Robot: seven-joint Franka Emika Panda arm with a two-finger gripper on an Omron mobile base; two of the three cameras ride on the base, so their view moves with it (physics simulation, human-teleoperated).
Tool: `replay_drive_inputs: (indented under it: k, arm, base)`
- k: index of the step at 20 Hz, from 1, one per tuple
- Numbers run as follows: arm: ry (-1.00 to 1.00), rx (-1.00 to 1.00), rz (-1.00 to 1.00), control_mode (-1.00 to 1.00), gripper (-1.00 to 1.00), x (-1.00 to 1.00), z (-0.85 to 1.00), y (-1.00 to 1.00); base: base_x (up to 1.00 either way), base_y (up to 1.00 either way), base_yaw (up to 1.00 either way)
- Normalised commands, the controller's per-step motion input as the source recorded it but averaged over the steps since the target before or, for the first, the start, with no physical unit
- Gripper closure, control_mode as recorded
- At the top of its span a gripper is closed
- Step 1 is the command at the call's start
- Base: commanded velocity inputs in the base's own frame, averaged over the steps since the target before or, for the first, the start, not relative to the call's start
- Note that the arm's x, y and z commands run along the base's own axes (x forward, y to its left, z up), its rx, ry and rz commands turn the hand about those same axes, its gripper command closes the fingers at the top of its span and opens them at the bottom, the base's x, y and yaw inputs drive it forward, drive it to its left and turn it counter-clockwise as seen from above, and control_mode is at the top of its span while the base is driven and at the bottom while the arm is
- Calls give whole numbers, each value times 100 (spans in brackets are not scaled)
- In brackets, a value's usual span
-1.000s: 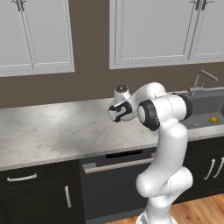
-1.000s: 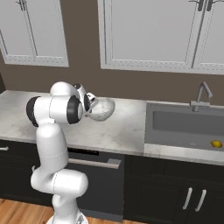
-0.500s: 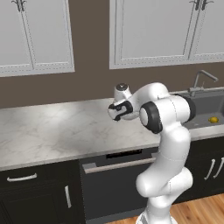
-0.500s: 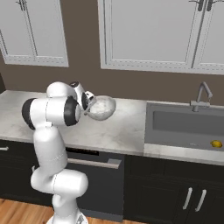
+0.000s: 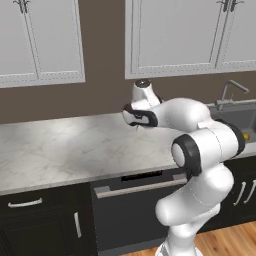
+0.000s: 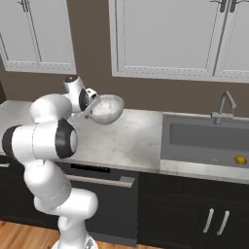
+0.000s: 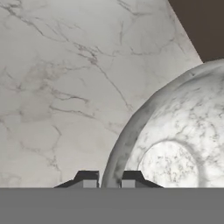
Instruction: Clear the mugs and bowl far away from the sink.
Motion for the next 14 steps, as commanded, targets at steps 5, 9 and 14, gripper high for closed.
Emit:
replay_drive_inputs:
  k: [5,9,14]
  arm:
    - [0,0,3,-100,100,-61,97,27]
    - [3,0,4,-100,100,-56,82,34]
    - [1,0,9,-100,100,-68,36,15]
  base:
    - [0,0,0]
    - [0,0,0]
    - [0,0,0]
